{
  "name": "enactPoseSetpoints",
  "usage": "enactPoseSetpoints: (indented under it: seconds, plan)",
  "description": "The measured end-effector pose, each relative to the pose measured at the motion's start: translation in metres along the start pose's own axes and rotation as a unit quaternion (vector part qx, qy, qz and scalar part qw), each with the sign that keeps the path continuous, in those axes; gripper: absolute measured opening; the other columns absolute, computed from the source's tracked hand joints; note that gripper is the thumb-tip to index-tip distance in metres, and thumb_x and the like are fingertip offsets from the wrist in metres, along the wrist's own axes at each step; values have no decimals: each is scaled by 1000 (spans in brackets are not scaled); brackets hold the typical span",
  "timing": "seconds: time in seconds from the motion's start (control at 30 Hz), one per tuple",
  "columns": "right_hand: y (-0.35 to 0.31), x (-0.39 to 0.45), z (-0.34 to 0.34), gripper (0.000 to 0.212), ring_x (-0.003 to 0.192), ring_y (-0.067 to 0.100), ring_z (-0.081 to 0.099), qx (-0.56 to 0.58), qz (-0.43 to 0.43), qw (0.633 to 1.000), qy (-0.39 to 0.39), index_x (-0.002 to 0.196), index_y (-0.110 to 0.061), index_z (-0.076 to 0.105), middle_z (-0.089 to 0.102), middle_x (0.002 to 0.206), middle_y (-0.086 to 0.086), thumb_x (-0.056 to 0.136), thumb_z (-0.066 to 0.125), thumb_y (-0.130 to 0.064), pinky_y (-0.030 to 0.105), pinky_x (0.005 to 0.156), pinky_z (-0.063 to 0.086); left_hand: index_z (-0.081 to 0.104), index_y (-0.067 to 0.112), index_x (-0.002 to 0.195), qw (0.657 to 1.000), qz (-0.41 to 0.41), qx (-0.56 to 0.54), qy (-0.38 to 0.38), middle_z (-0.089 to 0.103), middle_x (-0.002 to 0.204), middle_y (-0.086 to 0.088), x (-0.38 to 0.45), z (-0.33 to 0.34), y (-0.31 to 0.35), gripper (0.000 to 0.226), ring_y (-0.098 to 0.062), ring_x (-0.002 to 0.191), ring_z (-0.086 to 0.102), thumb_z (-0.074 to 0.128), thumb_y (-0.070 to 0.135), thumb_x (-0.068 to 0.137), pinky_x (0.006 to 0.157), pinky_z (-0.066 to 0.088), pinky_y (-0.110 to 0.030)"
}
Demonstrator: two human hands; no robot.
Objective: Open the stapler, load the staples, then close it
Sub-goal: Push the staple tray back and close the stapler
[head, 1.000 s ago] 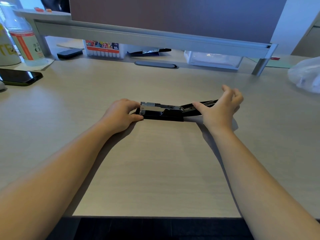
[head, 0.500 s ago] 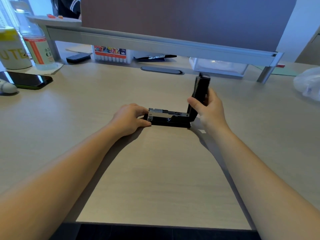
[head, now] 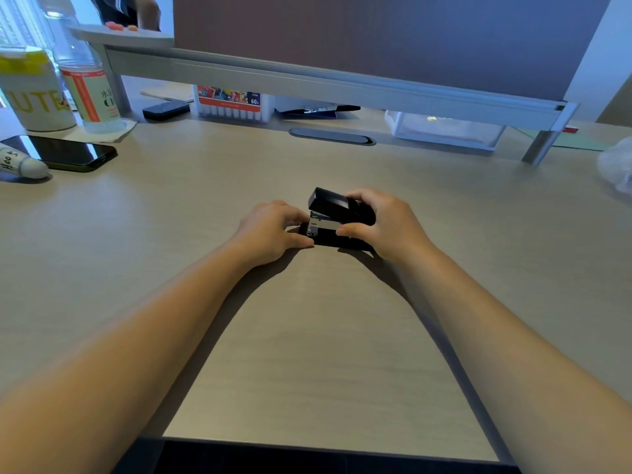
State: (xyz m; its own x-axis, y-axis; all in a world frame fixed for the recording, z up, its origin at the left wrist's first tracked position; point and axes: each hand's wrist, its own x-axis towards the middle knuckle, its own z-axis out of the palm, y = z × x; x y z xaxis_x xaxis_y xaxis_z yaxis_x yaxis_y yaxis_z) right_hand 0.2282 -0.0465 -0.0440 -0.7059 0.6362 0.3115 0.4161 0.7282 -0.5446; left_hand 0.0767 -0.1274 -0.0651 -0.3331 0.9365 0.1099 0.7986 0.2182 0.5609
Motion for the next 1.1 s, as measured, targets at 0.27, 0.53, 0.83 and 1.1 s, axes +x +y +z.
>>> enactPoseSetpoints:
  seconds: [0.27, 0.53, 0.83, 1.1]
  plan:
    - [23, -17, -3, 42, 94, 17, 50, 93, 104, 990, -2, 111, -14, 47, 52, 102, 0, 75, 67, -21, 28, 78, 38, 58, 7, 103, 944, -74, -320, -40, 64, 99, -11, 3, -7, 9, 57, -18, 91, 60, 46, 56, 76, 68, 44, -25]
    - [25, -18, 0, 39, 90, 17, 50, 99, 96, 990, 14, 109, -12, 47, 53, 99, 1, 76, 66, -18, 27, 74, 37, 59, 12, 94, 944, -88, -317, -10, 60, 85, -3, 6, -1, 10, 34, -18, 87, 58, 49, 43, 81, 67, 42, -26]
    - [22, -21, -4, 44, 93, 17, 48, 95, 108, 990, 5, 111, -12, 45, 51, 101, 0, 74, 68, -16, 28, 78, 38, 61, 27, 72, 950, -73, -304, 4, 64, 84, -1, 2, 1, 6, 33, -27, 100, 60, 52, 59, 68, 97, 45, -48]
    - [35, -23, -12, 42, 99, 17, 47, 84, 110, 990, -2, 112, -12, 45, 51, 104, 0, 75, 65, -11, 28, 82, 38, 55, 13, 109, 1000, -3, -23, 5, 46, 101, 3, 3, 1, -1, 43, -13, 97, 42, 68, 30, 71, 86, 37, -31]
